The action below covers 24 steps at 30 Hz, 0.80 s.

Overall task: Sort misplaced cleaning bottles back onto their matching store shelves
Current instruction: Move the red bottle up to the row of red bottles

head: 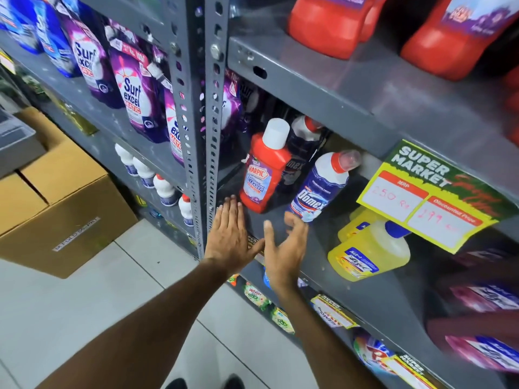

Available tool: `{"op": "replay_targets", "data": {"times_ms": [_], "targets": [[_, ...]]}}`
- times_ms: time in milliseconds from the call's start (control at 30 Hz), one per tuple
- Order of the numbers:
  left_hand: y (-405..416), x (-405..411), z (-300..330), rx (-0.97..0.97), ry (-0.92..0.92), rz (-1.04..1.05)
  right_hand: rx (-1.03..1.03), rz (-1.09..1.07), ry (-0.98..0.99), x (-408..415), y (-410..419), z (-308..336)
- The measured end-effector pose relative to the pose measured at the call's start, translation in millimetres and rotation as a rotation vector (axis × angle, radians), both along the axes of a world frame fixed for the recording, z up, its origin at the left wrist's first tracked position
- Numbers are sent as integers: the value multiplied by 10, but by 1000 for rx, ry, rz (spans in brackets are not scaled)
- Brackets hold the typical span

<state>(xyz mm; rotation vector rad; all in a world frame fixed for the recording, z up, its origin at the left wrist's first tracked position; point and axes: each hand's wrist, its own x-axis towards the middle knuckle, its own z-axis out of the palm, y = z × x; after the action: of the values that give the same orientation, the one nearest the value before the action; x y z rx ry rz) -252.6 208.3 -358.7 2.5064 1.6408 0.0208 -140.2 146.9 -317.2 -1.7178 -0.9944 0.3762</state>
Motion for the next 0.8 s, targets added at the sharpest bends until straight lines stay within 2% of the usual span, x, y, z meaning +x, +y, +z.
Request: {"op": "replay_targets", "data": {"times_ms": [100,367,500,633,800], "targets": [[3,-13,-12,4,-1,-14,-11,69,65,-20,365,250],[-6,-2,56,-15,-8,0,-116,106,-30,18,772,546],[-6,-60,140,-43,4,-37,-92,122,3,-4,604,590],[-190,-291,317,-3,60,-174,-85,143,30,-35,254,664],[-402,-688,725,103,-67,-265,-93,111,16,-116,-226,1054]]}}
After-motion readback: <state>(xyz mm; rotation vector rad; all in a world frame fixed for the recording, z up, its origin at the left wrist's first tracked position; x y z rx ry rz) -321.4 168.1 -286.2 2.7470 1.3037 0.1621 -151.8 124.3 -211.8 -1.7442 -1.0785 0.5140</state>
